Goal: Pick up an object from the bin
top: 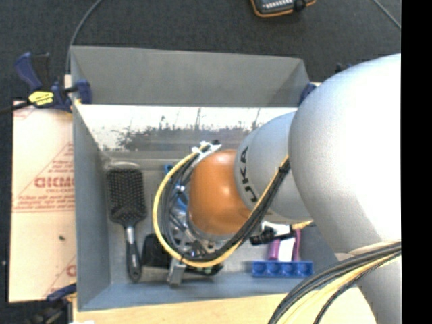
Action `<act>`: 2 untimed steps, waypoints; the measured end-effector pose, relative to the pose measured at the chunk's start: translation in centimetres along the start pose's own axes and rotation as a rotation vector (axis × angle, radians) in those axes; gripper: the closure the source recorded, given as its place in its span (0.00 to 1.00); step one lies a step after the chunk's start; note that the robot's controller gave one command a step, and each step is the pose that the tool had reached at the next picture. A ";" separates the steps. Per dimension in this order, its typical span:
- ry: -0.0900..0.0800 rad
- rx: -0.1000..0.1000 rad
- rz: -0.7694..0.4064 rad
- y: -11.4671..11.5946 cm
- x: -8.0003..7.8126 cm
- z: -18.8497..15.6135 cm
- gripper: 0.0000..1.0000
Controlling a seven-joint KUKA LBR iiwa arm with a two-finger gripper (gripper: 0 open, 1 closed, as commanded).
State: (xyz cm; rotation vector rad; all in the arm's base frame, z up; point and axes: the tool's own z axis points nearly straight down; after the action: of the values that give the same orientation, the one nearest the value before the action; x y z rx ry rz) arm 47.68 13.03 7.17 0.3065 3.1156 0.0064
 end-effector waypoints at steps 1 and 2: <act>0.001 0.000 0.018 -0.1 0.0 0.0 0.00; 0.002 0.001 0.005 -0.1 0.0 0.0 1.00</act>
Offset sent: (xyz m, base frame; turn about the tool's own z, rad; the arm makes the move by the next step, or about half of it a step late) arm 0.0000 0.0000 0.0000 0.0015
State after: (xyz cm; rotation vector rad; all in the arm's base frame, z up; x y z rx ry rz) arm 47.68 12.93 7.15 0.3147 3.1169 0.0058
